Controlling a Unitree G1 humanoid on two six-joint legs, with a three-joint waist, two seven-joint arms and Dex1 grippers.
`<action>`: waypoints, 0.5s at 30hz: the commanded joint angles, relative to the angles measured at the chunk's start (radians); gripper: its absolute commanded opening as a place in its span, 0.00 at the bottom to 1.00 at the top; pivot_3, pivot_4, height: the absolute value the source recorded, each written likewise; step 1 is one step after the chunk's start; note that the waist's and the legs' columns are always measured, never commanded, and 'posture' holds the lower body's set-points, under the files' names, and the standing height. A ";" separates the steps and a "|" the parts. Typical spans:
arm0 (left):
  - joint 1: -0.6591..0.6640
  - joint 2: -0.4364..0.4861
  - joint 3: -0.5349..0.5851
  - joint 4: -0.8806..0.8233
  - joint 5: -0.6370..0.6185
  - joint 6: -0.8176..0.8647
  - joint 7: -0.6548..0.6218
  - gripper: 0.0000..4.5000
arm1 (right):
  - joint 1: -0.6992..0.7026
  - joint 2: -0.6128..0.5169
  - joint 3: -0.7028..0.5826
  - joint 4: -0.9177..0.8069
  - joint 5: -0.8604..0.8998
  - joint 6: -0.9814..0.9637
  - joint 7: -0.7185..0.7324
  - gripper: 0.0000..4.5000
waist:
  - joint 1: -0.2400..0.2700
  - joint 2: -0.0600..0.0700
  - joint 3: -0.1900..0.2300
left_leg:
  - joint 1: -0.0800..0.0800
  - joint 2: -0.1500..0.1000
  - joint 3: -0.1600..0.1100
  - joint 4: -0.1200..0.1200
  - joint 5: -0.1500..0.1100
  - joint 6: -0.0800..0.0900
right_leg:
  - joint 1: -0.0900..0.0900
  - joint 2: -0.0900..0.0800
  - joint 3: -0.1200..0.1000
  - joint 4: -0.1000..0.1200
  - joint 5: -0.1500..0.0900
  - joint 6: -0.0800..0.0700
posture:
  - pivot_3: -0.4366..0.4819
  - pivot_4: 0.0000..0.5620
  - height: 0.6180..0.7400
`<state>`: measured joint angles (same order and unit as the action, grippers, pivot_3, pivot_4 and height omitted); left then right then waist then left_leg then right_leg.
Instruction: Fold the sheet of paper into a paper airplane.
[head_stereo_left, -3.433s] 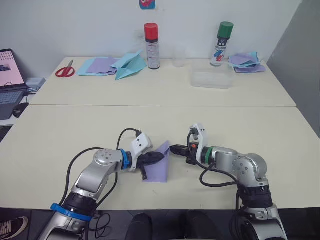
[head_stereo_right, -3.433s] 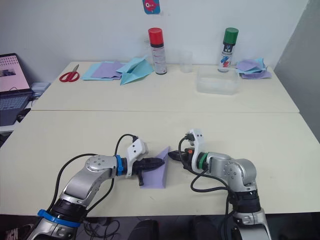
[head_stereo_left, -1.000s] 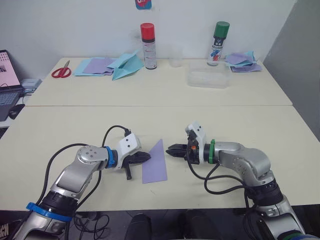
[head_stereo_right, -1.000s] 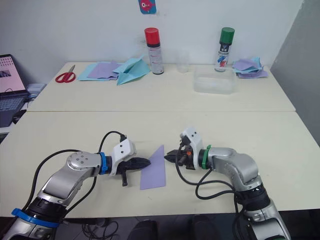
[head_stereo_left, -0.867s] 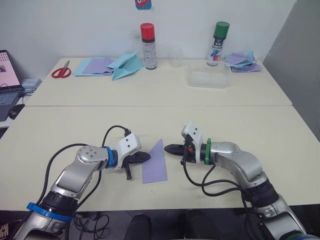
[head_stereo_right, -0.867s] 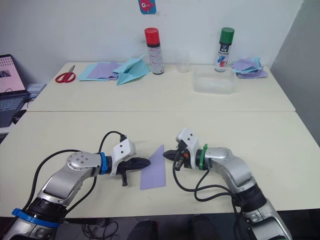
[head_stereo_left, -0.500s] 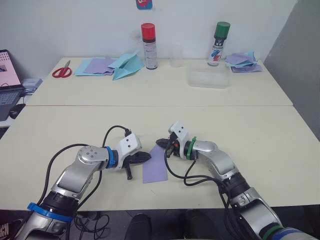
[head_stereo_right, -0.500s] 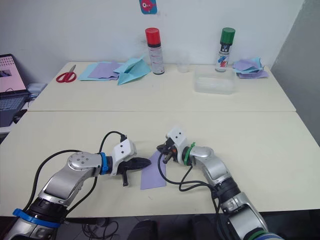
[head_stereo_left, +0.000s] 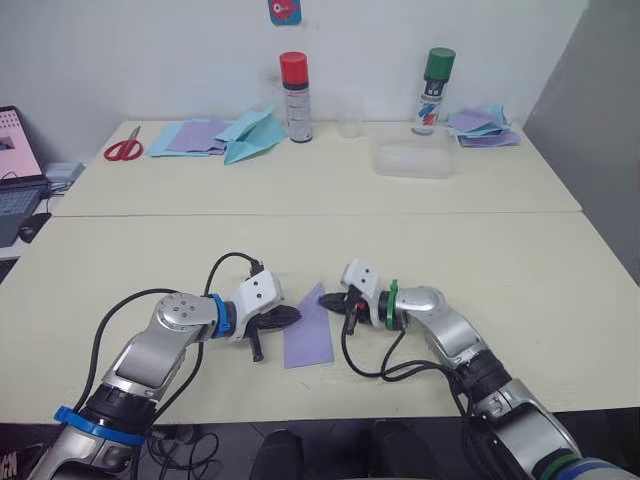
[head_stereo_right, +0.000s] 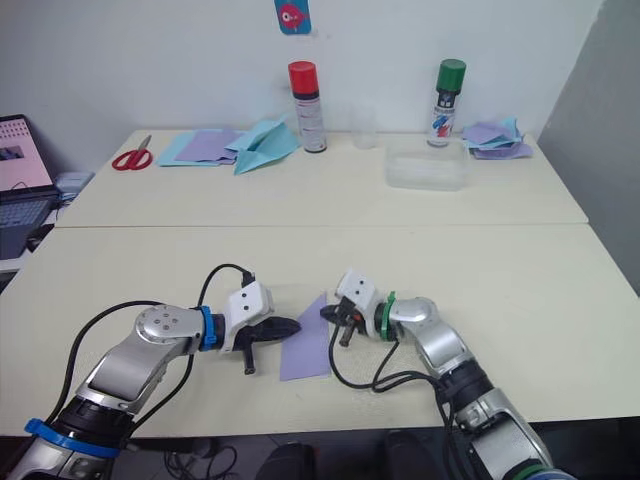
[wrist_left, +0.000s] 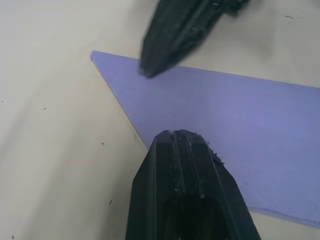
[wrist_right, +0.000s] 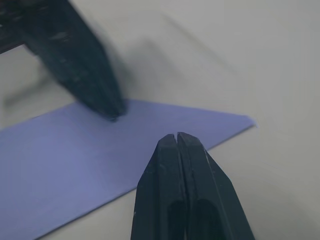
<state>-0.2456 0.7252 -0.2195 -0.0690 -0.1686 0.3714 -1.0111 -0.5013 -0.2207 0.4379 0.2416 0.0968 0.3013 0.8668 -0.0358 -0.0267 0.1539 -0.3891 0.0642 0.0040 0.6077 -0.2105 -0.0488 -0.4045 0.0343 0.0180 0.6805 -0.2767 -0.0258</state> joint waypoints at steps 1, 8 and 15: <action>0.039 0.011 -0.049 0.049 0.048 0.024 -0.006 0.00 | 0.044 -0.057 0.101 -0.029 -0.044 0.081 0.097 0.01 | 0.000 0.001 -0.002 | 0.001 0.000 0.000 0.000 0.000 0.000 | 0.000 0.000 0.000 0.000 0.000 0.000 | 0.48 0.27 1.00; 0.043 0.011 -0.049 0.048 0.051 0.027 -0.007 0.00 | 0.107 -0.178 0.158 -0.174 -0.020 0.182 0.226 0.01 | 0.002 0.000 -0.005 | 0.001 0.000 0.001 0.000 0.000 0.000 | 0.001 0.000 0.001 0.000 0.000 0.000 | 0.48 0.27 1.00; 0.043 0.008 -0.053 0.065 0.056 0.022 -0.005 0.00 | 0.217 -0.299 0.186 -0.310 0.014 0.251 0.304 0.01 | 0.003 0.000 -0.012 | 0.003 0.000 0.001 0.000 -0.001 -0.002 | 0.002 0.000 0.000 -0.001 -0.003 -0.002 | 0.48 0.27 1.00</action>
<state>-0.2403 0.7217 -0.2310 -0.0652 -0.1571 0.3665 -1.0121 -0.3509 -0.4688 0.5365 -0.1052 0.1345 0.4708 1.1182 -0.0329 -0.0270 0.1415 -0.3846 0.0637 0.0047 0.6072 -0.2124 -0.0516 -0.4011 0.0340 0.0185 0.6797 -0.2800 -0.0288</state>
